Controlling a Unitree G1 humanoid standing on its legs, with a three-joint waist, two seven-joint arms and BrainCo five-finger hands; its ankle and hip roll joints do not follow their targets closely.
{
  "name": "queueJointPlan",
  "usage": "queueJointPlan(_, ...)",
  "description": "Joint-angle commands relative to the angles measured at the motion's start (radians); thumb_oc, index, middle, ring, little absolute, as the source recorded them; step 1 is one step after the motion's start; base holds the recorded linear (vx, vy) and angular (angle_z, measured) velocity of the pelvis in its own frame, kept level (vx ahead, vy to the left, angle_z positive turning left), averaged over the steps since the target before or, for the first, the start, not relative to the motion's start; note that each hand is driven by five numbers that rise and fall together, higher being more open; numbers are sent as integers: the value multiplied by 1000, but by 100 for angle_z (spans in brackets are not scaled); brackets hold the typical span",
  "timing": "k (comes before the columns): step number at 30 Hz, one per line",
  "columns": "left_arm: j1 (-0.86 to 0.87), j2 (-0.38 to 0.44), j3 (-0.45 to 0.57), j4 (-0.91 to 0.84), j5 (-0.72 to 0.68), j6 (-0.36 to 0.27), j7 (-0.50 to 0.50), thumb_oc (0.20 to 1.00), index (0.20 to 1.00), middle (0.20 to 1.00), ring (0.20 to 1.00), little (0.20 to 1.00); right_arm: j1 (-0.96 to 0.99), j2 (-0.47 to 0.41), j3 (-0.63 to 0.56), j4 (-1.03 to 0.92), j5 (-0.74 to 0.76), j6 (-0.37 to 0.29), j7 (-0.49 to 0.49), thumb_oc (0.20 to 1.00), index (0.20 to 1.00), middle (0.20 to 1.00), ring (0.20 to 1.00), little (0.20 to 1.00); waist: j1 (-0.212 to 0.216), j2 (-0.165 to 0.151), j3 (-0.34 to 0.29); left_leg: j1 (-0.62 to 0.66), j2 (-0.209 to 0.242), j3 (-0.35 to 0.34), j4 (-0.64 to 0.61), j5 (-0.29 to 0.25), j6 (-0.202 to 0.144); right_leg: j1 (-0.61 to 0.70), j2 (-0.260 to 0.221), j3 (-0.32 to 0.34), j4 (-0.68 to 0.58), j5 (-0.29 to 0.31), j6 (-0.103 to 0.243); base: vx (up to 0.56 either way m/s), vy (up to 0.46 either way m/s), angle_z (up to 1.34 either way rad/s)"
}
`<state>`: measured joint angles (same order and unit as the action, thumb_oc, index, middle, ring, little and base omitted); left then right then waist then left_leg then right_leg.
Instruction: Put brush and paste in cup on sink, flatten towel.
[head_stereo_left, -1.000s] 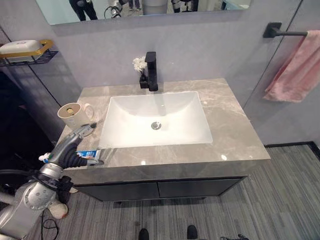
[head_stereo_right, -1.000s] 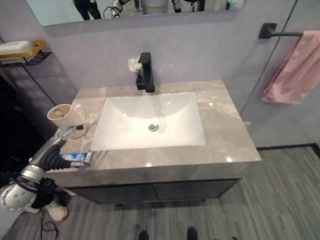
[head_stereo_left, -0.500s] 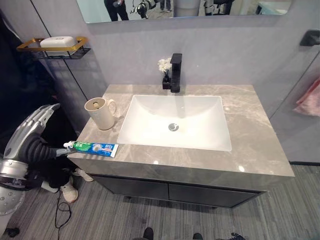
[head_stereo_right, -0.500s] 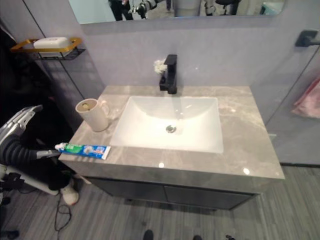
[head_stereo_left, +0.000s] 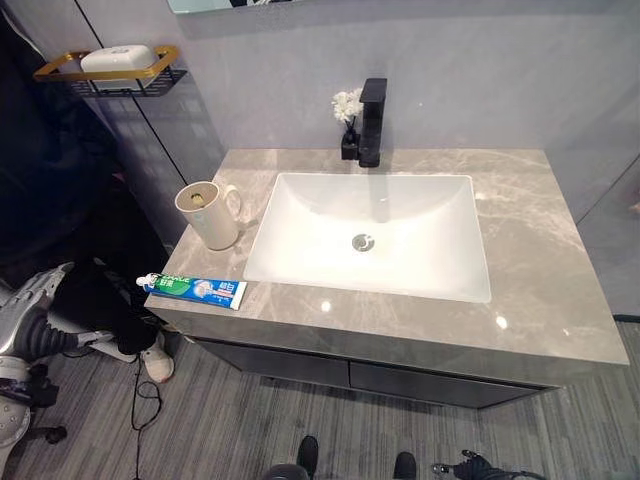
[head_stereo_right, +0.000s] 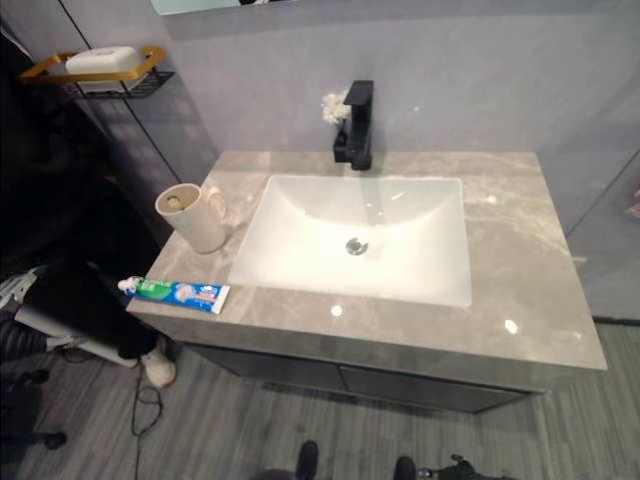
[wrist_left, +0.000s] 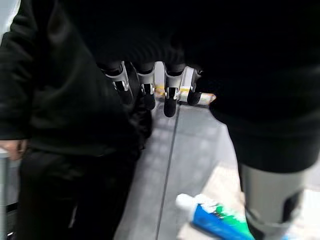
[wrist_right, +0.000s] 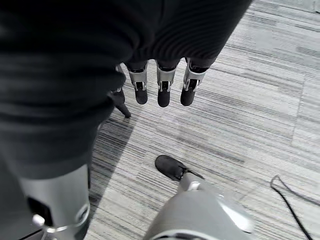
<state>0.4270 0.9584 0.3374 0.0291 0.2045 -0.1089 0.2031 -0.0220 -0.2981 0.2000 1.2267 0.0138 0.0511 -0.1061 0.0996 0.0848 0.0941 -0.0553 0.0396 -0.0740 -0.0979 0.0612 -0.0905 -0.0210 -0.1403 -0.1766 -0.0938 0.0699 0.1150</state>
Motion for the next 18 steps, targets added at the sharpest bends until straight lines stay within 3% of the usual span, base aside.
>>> queueJointPlan(1,-107,104,26,41,14,-3,72,1000,1000,1000,1000,1000,-51,-11,43,-30,-27,-7,-11,1000,1000,1000,1000,1000,-12,-72,49,-28,-48,27,23,-17,24,8,-102,-6,10,42,95,-39,34,-1)
queueJointPlan(9,-189,135,-43,72,14,-6,84,1000,1000,1000,1000,1000,-69,-23,42,-52,-9,-20,-31,1000,1000,1000,1000,1000,-22,-93,105,-143,-72,48,180,-71,34,-39,-116,7,23,57,92,-37,19,-1)
queueJointPlan(18,-220,152,-115,103,18,-5,65,1000,1000,1000,1000,1000,-73,-27,68,-78,-33,-22,-45,1000,1000,1000,1000,1000,-46,-110,116,-184,-67,81,227,-103,45,-85,-110,54,32,71,95,8,30,-10)
